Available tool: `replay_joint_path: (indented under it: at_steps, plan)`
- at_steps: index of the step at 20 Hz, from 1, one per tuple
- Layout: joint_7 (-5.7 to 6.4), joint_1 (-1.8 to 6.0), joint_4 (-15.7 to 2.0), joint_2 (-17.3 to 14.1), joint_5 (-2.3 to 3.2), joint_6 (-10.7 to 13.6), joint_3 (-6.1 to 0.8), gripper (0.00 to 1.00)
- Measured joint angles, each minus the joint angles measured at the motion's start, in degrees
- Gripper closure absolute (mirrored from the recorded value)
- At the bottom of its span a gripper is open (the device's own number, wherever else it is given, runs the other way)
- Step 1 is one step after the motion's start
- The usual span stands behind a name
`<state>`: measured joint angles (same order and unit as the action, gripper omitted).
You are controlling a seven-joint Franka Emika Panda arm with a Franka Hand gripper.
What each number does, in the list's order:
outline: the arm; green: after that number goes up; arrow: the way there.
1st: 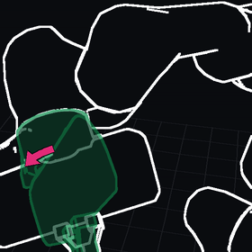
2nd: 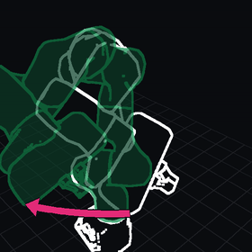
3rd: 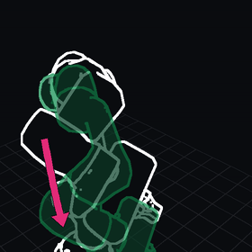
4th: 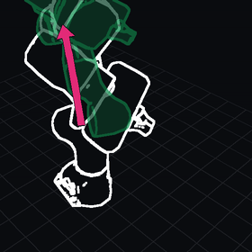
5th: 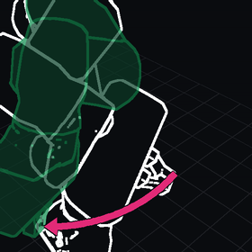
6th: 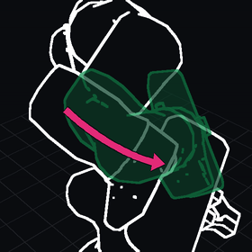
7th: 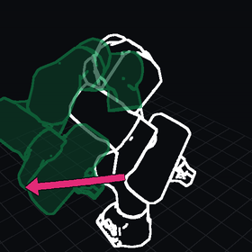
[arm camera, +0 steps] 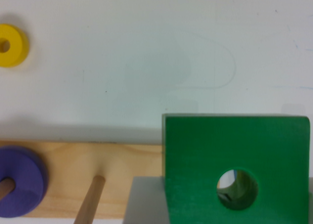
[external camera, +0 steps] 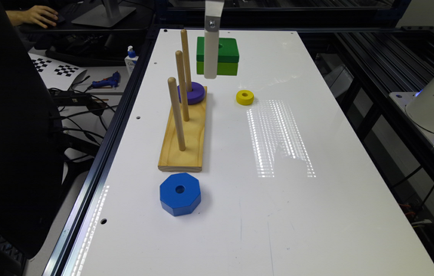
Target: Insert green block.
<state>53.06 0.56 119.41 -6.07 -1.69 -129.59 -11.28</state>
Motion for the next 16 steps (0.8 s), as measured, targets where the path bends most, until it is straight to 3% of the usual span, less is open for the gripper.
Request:
replay_joint_path:
  at_steps: [4,9,16]
  plan:
    - [0.01,-0.01,-0.92,-0.6,0.0,0.0,-0.21,1.0]
    - [0.04,-0.06,-3.45,-2.7,0.09,0.1,-0.37,1.0]
    - [0.28,-0.12,-8.79,-7.0,0.85,0.8,-0.41,1.0]
